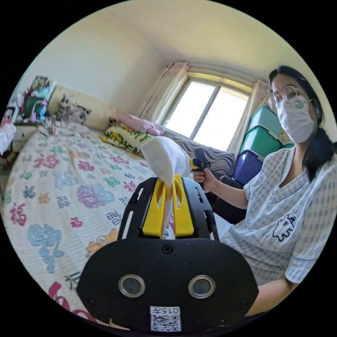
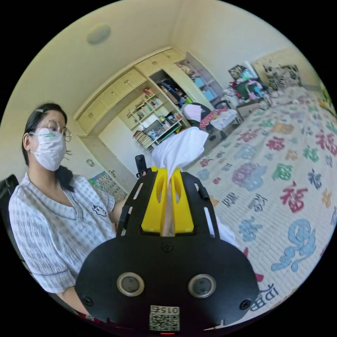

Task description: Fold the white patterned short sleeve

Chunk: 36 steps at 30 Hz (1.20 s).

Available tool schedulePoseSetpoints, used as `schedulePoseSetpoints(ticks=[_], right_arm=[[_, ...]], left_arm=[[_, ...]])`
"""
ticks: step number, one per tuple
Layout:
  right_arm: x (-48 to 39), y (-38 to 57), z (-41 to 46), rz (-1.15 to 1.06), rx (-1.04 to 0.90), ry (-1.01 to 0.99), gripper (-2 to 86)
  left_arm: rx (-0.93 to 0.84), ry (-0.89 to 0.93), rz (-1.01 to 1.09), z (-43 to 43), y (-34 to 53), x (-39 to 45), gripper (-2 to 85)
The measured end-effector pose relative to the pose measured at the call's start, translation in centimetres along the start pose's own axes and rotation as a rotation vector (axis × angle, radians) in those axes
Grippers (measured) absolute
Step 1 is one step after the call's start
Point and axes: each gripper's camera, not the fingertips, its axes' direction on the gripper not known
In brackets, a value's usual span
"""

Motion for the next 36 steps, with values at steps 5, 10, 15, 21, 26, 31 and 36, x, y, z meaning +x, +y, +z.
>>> schedulePoseSetpoints(ticks=[5, 10, 15, 21, 26, 31, 36], right_arm=[[-4.1, -3.6, 11.0, -0.117, 0.012, -0.094, 0.4], [-2.9, -6.4, 23.3, 0.011, 0.044, -0.225, 0.3], [4.2, -7.8, 36.9, 0.286, -0.023, -0.167, 0.3], [15.5, -7.1, 48.9, 0.629, -0.212, 0.103, 0.2], [19.1, -8.4, 53.0, 0.643, -0.255, 0.175, 0.2], [19.3, -10.4, 55.9, 0.510, -0.244, 0.206, 0.9], [21.3, -8.9, 58.9, 0.664, -0.446, 0.275, 4.4]], left_arm=[[0.028, -0.207, 0.079, -12.2, -3.8, 4.4, 0.2], [-0.045, -0.420, 0.043, -20.6, -7.9, 4.4, 0.4], [-0.160, -0.536, -0.190, -23.2, -8.2, -6.2, 1.1], [-0.319, -0.634, -0.610, -18.2, -0.4, -22.5, 1.9], [-0.203, -0.672, -0.601, -15.6, 2.0, -25.2, 1.8], [-0.192, -0.721, -0.447, -13.2, 1.7, -25.2, 2.9], [-0.404, -0.867, -0.635, -10.5, 4.9, -26.8, 7.2]])
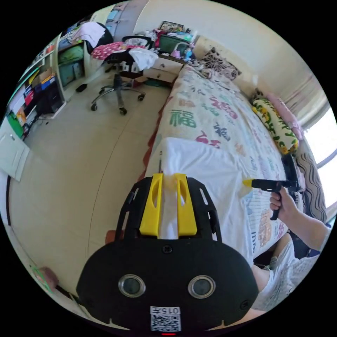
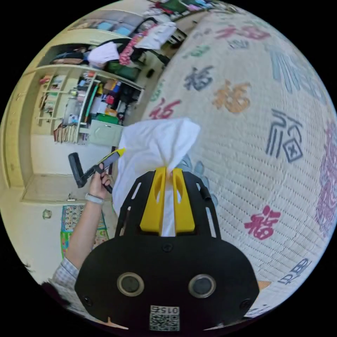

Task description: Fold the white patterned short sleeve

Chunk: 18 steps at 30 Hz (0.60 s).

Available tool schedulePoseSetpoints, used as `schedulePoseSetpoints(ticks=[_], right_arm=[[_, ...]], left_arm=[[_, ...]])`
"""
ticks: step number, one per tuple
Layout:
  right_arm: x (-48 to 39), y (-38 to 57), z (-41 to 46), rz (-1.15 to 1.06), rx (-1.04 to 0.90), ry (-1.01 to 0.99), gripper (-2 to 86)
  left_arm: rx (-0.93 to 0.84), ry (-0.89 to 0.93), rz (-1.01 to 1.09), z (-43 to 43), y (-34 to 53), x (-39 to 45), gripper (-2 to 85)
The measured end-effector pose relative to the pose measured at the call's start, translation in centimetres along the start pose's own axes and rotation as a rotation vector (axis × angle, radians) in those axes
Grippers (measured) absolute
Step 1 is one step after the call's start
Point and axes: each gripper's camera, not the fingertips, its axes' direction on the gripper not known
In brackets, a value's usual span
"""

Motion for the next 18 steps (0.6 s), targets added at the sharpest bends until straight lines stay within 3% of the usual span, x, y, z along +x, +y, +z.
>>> schedulePoseSetpoints(ticks=[4, 6, 10, 15, 18], right_arm=[[1.8, 2.8, -2.0, 0.051, 0.054, -0.140, 4.6], [2.8, 6.6, -4.2, 0.032, 0.080, -0.169, 3.1], [4.0, 14.7, -8.9, 0.014, 0.143, -0.101, 1.1], [1.5, 29.3, -19.2, -0.032, 0.376, 0.350, -0.3], [-1.7, 36.3, -25.0, -0.041, 0.566, 0.578, -0.5]], left_arm=[[0.124, 0.013, -0.098, -2.2, 4.2, 0.8, 7.7], [0.250, 0.112, -0.095, -4.3, 8.7, 2.8, 7.1], [0.372, 0.262, 0.008, -6.1, 16.2, 9.6, 4.3], [0.452, 0.393, 0.197, -3.8, 24.6, 25.7, -0.4], [0.444, 0.364, 0.345, -1.7, 27.0, 36.8, -0.8]])
